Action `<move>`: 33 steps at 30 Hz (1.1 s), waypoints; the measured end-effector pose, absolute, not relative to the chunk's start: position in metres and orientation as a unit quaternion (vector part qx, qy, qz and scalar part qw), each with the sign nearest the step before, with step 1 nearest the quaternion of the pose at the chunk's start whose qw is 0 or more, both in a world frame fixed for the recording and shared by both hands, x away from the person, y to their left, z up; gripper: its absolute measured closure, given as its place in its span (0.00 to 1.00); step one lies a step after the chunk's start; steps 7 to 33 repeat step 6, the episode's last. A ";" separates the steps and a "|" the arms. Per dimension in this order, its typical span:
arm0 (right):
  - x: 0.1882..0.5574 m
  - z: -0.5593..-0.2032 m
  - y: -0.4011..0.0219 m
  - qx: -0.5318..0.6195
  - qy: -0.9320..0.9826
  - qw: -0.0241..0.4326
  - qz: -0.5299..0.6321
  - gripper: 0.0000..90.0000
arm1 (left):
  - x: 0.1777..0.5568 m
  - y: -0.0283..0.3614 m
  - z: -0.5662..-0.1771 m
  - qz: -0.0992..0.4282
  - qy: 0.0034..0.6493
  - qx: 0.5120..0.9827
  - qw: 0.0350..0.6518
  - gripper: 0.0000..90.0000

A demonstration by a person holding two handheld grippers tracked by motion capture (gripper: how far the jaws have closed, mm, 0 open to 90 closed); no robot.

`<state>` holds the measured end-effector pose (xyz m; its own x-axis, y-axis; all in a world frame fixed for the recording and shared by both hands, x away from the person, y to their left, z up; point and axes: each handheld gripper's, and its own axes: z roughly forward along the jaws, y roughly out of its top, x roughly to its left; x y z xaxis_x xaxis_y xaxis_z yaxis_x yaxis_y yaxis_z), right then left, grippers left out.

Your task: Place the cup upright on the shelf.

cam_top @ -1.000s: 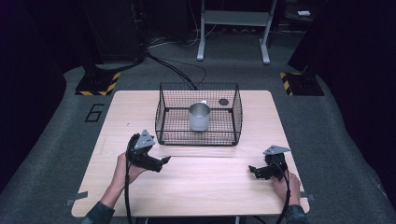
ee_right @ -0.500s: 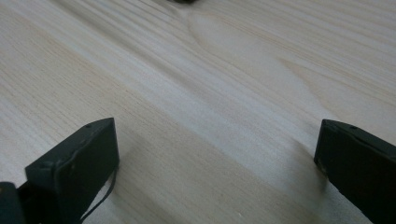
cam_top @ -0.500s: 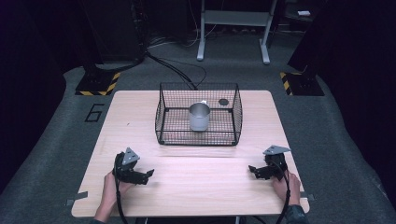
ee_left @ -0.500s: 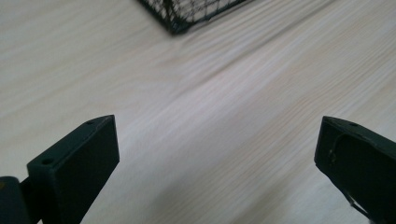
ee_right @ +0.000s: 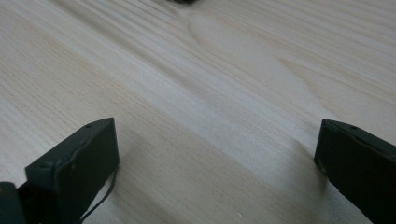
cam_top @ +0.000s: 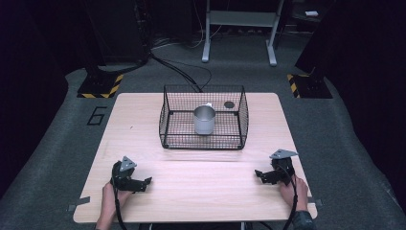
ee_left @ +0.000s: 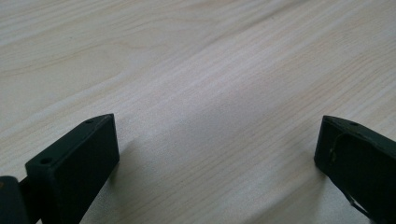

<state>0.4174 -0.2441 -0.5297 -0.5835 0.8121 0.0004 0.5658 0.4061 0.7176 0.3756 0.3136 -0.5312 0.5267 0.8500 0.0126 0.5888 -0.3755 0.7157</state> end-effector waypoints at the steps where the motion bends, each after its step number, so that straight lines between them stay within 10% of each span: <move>1: 0.418 -0.530 -0.244 0.419 0.820 0.178 0.347 0.00 | 0.376 0.314 -0.531 0.194 0.446 0.806 0.337 0.00; 33: 0.418 -0.530 -0.244 0.419 0.820 0.178 0.346 0.00 | 0.376 0.314 -0.531 0.192 0.445 0.808 0.336 0.00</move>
